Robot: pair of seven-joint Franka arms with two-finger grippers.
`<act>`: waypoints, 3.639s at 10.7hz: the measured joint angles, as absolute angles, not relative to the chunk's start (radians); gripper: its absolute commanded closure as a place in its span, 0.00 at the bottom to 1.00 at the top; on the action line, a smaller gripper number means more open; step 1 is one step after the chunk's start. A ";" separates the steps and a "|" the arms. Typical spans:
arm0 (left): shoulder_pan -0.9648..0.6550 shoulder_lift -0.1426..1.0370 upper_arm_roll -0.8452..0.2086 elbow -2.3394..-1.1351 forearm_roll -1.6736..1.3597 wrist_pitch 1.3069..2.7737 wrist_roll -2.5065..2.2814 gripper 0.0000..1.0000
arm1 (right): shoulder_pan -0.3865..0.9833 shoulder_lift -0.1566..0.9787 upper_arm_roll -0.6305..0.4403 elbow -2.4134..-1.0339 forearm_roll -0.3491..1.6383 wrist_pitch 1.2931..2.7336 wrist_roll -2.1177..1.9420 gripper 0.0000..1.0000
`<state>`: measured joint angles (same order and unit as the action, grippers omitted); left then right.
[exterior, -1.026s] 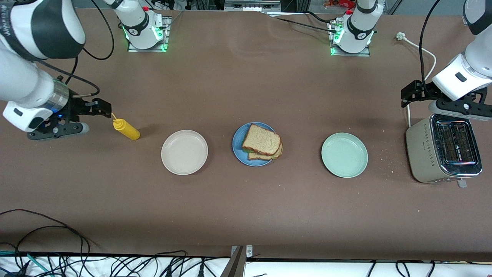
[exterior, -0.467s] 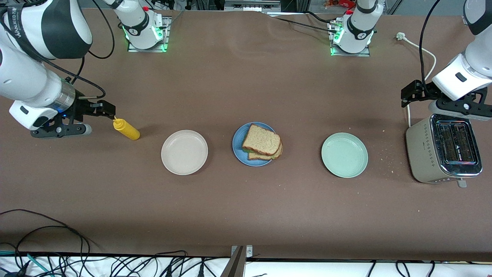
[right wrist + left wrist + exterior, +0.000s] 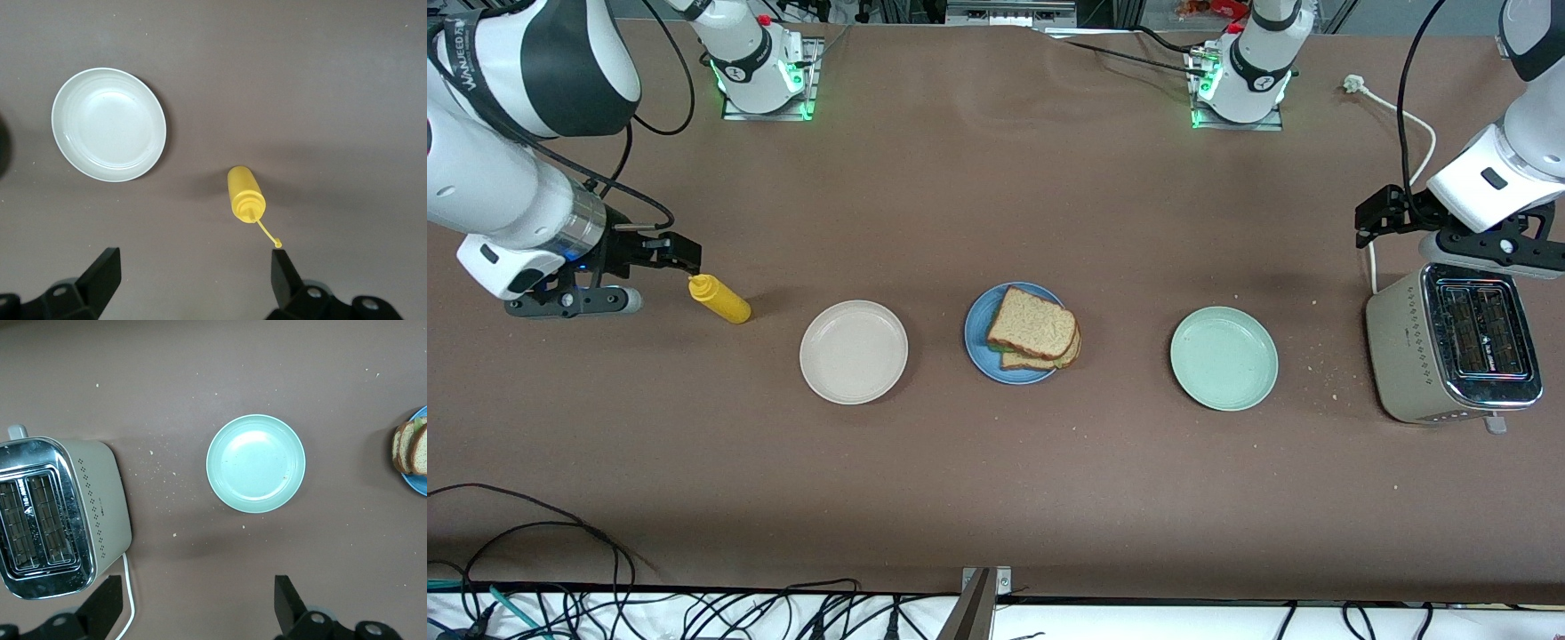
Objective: Make sandwich in blue plate with both arms
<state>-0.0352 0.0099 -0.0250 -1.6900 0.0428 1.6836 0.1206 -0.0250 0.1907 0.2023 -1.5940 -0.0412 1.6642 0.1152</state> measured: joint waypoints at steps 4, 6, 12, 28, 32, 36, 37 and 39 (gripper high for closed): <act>-0.033 0.010 -0.025 -1.690 0.043 1.683 0.121 0.00 | -0.025 0.189 0.202 -1.593 -0.032 1.655 0.116 0.00; -0.032 0.010 -0.025 -1.690 0.043 1.683 0.121 0.00 | -0.025 0.189 0.202 -1.593 -0.031 1.655 0.116 0.00; -0.031 0.010 -0.025 -1.690 0.043 1.683 0.121 0.00 | -0.025 0.189 0.202 -1.593 -0.031 1.655 0.117 0.00; -0.031 0.010 -0.025 -1.690 0.043 1.683 0.121 0.00 | -0.025 0.189 0.202 -1.593 0.006 1.655 0.117 0.00; -0.031 0.010 -0.025 -1.690 0.043 1.683 0.121 0.00 | -0.025 0.189 0.202 -1.593 0.003 1.655 0.117 0.00; -0.031 0.010 -0.025 -1.690 0.043 1.683 0.121 0.00 | -0.026 0.188 0.179 -1.595 -0.001 1.641 0.135 0.00; -0.031 0.010 -0.025 -1.690 0.043 1.683 0.121 0.00 | -0.027 0.188 0.156 -1.598 -0.002 1.638 0.136 0.00; -0.031 0.011 -0.025 -1.690 0.043 1.683 0.121 0.00 | -0.031 0.189 0.131 -1.602 -0.002 1.638 0.136 0.00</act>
